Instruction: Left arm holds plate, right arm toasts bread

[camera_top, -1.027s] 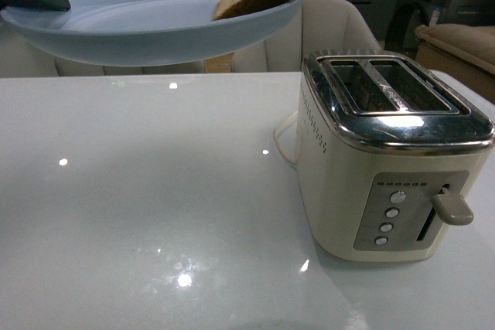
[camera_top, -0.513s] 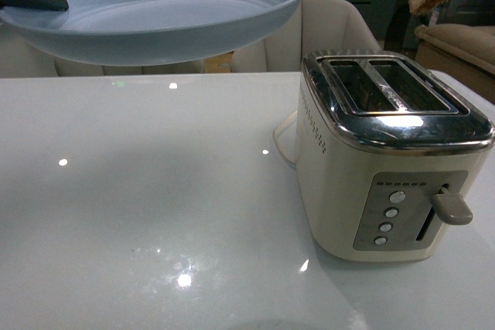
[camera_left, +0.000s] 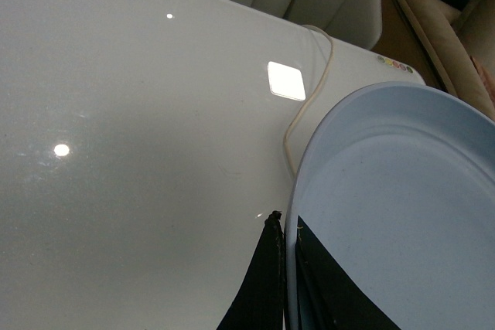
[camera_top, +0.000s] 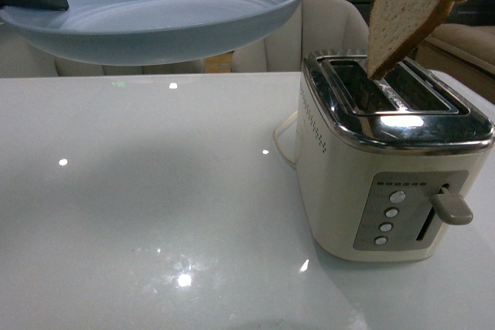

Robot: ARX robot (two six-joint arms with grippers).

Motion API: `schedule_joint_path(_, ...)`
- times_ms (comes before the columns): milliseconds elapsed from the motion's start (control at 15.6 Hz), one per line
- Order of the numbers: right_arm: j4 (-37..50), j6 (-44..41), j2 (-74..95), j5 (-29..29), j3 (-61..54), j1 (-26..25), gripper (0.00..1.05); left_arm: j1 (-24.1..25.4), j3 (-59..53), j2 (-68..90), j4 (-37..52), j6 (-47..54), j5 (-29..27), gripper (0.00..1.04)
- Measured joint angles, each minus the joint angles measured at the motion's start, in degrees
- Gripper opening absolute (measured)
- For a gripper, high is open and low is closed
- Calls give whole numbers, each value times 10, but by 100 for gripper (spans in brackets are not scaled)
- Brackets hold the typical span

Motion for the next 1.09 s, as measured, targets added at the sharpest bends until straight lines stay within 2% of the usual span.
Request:
schedule_joint_path(513,-43,15,52,-32,19,-15,3,0,0,0,0,0,0,3)
schedule_joint_path(706,-96,26,77,-54,57,-19,3,0,0,0,0,0,0,3)
schedule_joint_path(834,-175,56,137,-64,128,-29,3,0,0,0,0,0,0,3)
schedule_joint_path(963,-188,68,150,-69,143,-30,3,0,0,0,0,0,0,3)
schedule_joint_path(1027,-188,71,150,-72,144,-30,8,0,0,0,0,0,0,3)
schedule_joint_path(1091,-189,75,151,-73,144,-30,18,0,0,0,0,0,0,3)
